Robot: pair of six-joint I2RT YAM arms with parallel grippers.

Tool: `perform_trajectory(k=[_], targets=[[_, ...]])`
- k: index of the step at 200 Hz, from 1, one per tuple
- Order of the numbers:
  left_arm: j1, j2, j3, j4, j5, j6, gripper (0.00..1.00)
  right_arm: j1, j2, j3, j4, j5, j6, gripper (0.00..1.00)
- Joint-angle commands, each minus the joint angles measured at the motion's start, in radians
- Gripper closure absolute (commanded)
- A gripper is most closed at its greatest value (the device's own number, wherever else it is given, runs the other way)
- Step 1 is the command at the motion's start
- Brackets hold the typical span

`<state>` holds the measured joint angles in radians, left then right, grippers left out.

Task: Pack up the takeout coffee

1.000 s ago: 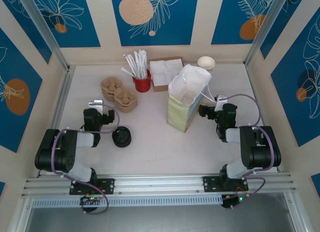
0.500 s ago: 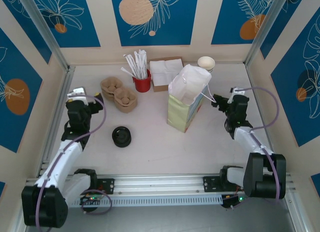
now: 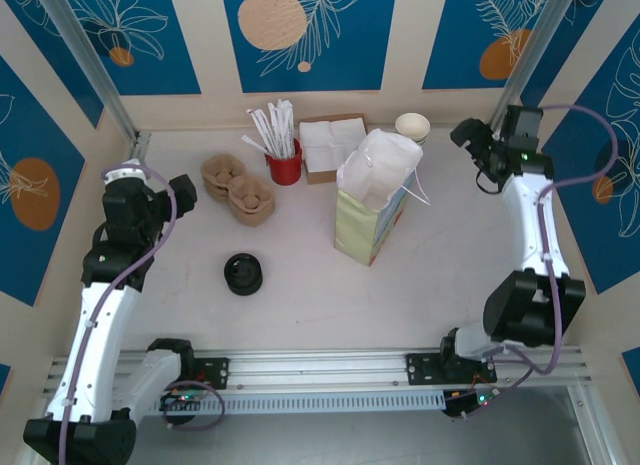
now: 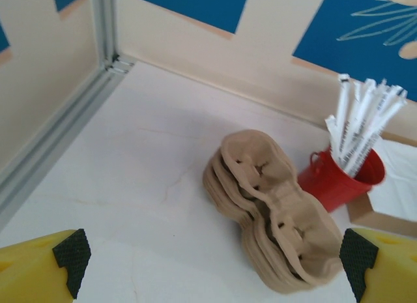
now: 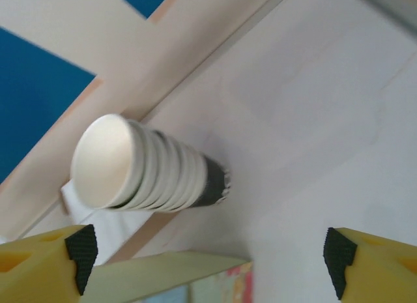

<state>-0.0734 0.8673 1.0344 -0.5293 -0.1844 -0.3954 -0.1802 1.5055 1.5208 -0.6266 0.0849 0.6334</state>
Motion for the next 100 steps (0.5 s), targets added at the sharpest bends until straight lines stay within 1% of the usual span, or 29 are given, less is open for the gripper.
perform_trajectory(k=[1, 22, 32, 45, 56, 100], targets=[[-0.006, 0.007, 0.064, -0.120, 0.112, -0.004, 0.01, 0.034, 0.086, 0.160, -0.214, -0.097, 0.016, 0.12], [-0.006, 0.011, 0.087, -0.153, 0.142, 0.010, 0.01, 0.062, 0.174, 0.293, -0.269, -0.082, 0.001, 0.18], [-0.006, 0.013, 0.092, -0.163, 0.149, 0.014, 0.01, 0.073, 0.217, 0.353, -0.298, -0.080, -0.008, 0.24], [-0.006, 0.013, 0.090, -0.170, 0.158, 0.015, 0.01, 0.087, 0.266, 0.417, -0.329, -0.065, -0.012, 0.26], [-0.006, 0.013, 0.087, -0.169, 0.166, 0.015, 0.01, 0.099, 0.310, 0.463, -0.346, -0.056, -0.019, 0.32], [-0.006, 0.029, 0.085, -0.176, 0.178, 0.010, 0.01, 0.148, 0.427, 0.576, -0.367, 0.004, -0.042, 0.41]])
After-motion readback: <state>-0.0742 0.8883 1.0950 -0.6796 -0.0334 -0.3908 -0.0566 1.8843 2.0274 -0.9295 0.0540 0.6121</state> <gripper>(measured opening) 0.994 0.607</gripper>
